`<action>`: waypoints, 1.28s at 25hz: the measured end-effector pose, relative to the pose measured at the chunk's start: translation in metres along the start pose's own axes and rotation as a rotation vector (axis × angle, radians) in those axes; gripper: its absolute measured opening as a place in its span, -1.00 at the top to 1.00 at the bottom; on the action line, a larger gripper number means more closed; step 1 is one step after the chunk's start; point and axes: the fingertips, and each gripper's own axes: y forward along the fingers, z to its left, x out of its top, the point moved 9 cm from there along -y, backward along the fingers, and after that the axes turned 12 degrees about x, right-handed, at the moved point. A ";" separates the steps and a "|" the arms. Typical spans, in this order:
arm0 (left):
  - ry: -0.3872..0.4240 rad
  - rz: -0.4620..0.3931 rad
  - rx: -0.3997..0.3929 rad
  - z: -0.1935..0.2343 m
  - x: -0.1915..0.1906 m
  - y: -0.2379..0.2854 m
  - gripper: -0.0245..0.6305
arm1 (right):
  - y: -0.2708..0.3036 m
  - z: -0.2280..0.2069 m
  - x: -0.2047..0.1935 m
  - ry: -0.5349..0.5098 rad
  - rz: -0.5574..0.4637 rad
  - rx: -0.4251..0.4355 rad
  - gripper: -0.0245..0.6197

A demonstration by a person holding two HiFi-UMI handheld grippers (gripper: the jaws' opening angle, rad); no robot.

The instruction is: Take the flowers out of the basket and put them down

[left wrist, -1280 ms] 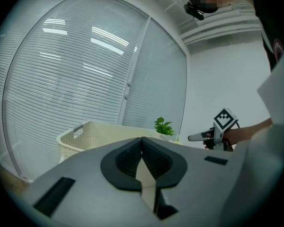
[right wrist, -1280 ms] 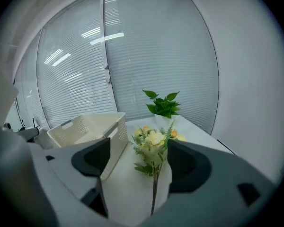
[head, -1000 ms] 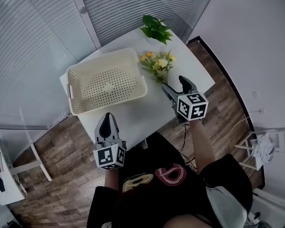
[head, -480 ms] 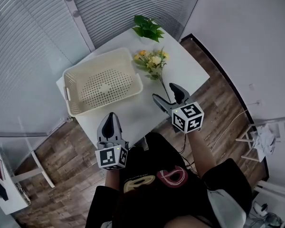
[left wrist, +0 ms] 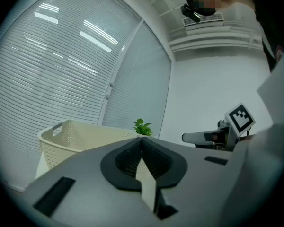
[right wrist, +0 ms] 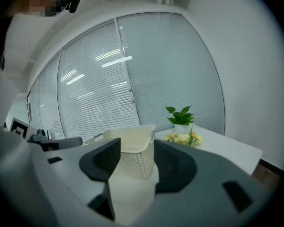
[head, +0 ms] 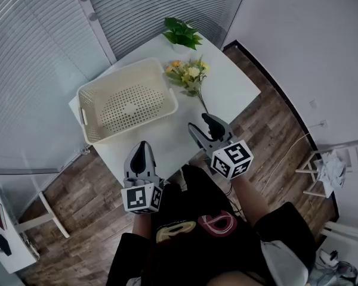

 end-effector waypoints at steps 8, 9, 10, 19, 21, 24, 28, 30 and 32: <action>-0.008 -0.010 -0.010 0.004 0.003 -0.009 0.87 | -0.002 0.022 -0.002 -0.044 -0.056 -0.031 0.79; -0.006 -0.011 -0.011 0.005 0.004 -0.010 0.87 | -0.003 0.024 -0.002 -0.048 -0.064 -0.035 0.83; -0.005 -0.013 -0.011 0.005 0.003 -0.011 0.87 | -0.003 0.025 -0.001 -0.055 -0.069 -0.039 0.86; 0.005 -0.022 -0.019 0.007 0.005 -0.014 0.87 | -0.002 0.035 -0.001 -0.133 -0.090 -0.097 0.90; 0.010 -0.022 -0.023 0.007 0.006 -0.014 0.87 | -0.001 0.036 -0.001 -0.136 -0.091 -0.097 0.90; 0.006 -0.026 -0.026 0.005 0.006 -0.015 0.87 | -0.002 0.038 0.000 -0.133 -0.102 -0.102 0.90; 0.003 -0.030 -0.028 0.005 0.007 -0.015 0.87 | -0.003 0.039 0.000 -0.142 -0.102 -0.108 0.90; 0.003 -0.030 -0.029 0.005 0.007 -0.015 0.87 | -0.003 0.039 -0.001 -0.155 -0.099 -0.110 0.90; -0.001 -0.031 -0.029 0.005 0.006 -0.015 0.87 | -0.004 0.039 -0.002 -0.170 -0.093 -0.108 0.90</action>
